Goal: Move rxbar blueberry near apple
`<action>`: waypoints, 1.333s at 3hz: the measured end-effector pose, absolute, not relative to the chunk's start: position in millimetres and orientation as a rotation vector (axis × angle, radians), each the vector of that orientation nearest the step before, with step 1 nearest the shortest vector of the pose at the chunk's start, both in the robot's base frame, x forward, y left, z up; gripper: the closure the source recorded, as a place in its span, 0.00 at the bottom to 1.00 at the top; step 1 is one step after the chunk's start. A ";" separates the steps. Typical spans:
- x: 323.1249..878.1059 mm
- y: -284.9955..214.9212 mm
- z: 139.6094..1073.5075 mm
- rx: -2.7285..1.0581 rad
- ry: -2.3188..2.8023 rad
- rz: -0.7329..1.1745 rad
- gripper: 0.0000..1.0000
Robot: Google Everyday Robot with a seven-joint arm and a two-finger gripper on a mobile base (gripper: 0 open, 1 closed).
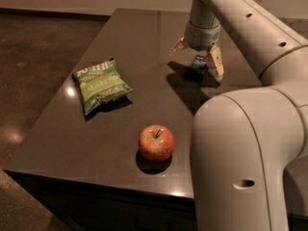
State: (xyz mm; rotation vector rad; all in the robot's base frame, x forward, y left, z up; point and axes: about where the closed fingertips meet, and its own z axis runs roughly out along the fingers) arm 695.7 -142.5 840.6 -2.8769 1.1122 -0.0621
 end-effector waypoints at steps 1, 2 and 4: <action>700.4 -142.8 837.7 -2.882 1.120 -0.063 0.26; 701.8 -144.8 837.8 -2.885 1.128 -0.066 0.49; 679.4 -149.9 862.7 -2.785 1.179 -0.034 1.00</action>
Offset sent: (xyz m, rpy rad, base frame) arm -0.0276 -0.0186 0.0091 -0.0645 0.1428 -0.0128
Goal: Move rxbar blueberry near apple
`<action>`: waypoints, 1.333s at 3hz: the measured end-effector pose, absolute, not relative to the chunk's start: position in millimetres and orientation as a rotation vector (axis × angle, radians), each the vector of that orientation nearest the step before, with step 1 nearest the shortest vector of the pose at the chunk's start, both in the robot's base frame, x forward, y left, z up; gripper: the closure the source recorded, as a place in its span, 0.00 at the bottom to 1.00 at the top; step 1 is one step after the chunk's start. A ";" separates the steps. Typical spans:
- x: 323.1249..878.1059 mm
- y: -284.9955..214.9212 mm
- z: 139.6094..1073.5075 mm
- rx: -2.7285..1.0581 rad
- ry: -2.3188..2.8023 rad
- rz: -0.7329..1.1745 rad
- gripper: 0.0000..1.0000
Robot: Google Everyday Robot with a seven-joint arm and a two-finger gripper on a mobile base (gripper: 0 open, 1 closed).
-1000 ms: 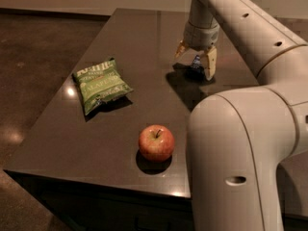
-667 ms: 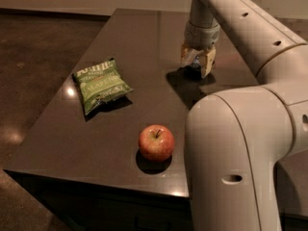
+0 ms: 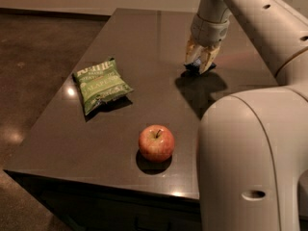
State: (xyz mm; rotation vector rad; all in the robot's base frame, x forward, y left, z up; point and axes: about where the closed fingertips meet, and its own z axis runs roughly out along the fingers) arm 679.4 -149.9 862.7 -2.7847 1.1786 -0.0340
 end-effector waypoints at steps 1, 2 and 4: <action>663.5 -150.8 871.9 -2.754 1.191 -0.010 1.00; 620.5 -142.4 885.0 -2.748 1.157 0.076 1.00; 531.4 -122.4 882.8 -2.801 1.070 0.241 1.00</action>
Offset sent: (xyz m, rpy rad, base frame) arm -0.1309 0.0024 0.0351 0.0625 0.1990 0.0273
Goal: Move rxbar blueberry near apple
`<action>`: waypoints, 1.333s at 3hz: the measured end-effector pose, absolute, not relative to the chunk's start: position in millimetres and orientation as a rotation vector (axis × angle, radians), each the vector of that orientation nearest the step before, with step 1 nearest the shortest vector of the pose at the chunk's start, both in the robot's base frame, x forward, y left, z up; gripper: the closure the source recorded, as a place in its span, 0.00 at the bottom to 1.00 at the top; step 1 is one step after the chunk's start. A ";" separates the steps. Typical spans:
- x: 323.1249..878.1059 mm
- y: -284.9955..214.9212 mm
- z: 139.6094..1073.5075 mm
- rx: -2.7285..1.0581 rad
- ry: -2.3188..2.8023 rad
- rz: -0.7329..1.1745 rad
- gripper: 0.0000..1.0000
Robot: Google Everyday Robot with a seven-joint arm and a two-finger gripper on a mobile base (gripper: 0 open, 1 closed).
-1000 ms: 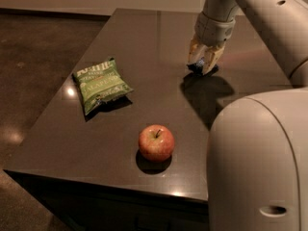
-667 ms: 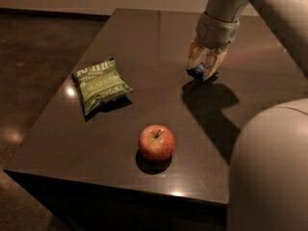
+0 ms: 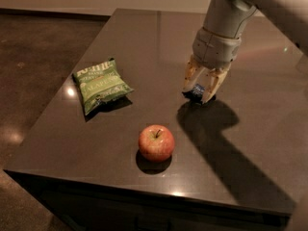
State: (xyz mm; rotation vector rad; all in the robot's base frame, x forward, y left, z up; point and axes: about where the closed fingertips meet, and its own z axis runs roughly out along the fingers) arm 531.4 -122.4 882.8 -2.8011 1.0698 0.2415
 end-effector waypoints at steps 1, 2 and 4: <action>505.2 -117.8 879.6 -2.813 1.052 0.295 1.00; 473.9 -106.5 873.1 -2.814 1.026 0.368 0.75; 470.4 -97.0 866.8 -2.791 1.031 0.367 0.29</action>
Offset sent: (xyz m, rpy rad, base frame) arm -0.1122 0.0099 -0.0084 -0.0083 0.2210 0.0870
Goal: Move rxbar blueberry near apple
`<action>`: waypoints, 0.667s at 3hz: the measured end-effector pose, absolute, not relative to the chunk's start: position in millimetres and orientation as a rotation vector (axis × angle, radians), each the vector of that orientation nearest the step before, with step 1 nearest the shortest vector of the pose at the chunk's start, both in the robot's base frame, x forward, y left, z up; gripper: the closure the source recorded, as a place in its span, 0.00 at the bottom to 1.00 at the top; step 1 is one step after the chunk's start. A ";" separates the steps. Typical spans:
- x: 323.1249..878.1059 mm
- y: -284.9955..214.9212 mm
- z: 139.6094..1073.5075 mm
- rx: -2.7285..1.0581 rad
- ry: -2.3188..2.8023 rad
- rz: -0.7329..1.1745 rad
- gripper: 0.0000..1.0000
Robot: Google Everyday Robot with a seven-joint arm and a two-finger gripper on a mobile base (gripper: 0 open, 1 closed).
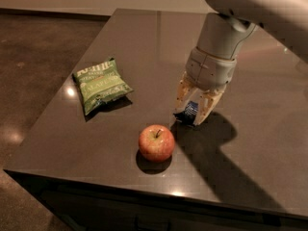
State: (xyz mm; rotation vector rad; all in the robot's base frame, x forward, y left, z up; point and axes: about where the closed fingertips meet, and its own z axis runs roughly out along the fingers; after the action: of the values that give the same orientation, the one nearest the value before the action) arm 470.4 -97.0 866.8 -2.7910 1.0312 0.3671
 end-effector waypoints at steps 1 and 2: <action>475.6 -93.7 866.2 -2.777 1.030 0.341 0.05; 479.4 -91.2 865.9 -2.766 1.028 0.321 0.00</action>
Offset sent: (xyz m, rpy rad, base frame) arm 0.0045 0.0028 -0.0005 0.0084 -0.0181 -0.0049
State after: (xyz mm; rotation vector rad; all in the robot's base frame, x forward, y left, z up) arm 479.4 -91.2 865.9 -2.7664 1.0279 0.3212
